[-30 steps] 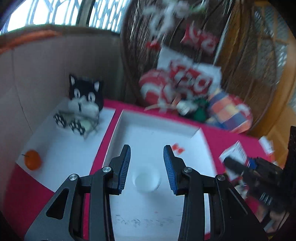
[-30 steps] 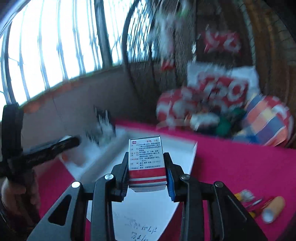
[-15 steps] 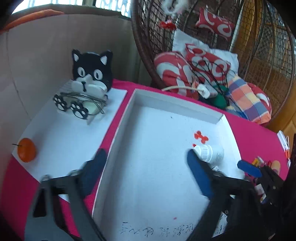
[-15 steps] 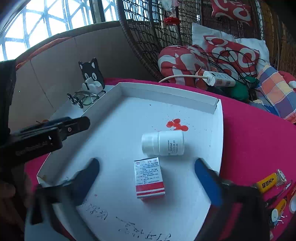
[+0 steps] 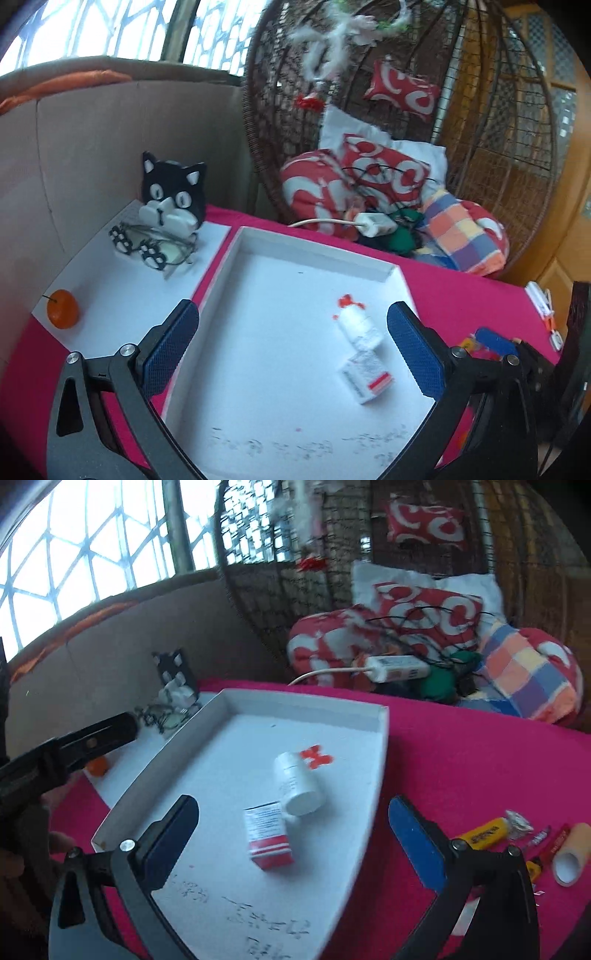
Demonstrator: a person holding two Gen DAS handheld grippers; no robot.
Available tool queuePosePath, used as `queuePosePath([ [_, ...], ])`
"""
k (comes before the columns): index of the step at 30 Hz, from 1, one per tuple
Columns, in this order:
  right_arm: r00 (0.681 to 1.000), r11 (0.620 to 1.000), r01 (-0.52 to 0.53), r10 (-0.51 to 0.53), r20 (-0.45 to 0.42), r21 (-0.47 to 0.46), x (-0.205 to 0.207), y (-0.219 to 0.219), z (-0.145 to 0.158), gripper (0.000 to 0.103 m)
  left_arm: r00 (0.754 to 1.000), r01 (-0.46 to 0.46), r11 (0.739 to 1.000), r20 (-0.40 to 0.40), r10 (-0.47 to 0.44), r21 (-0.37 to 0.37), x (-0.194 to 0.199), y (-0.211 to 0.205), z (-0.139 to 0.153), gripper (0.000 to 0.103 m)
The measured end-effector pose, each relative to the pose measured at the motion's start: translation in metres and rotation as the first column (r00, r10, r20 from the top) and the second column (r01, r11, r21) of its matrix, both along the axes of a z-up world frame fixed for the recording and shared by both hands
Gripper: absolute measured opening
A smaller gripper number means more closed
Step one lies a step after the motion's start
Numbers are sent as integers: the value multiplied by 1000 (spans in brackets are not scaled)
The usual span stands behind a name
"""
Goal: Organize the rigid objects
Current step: 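Open the left tool over the tray while the right tool releases the box, then grasp the tangerine with the left tool while the right tool grasps the brown tape roll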
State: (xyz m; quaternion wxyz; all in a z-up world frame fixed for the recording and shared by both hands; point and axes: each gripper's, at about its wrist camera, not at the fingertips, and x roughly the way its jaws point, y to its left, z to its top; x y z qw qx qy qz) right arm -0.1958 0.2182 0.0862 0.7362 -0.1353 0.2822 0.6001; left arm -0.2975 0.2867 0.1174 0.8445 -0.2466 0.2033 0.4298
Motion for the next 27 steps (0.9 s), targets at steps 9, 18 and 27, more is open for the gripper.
queuePosePath([
  [9,978,969,209,-210,-8,132,82,-78,31,103,933,359,933,-13,-359,22,74,-85,-4,103],
  [18,930,925,366,-367,-16,99,158,-140,7,103,766,609,790,-204,-610,-76,158,-164,-51,103],
  [27,917,917,396,-397,44,43,208,-166,-27,103,746,599,782,-235,-623,-172,180,-171,-85,103],
])
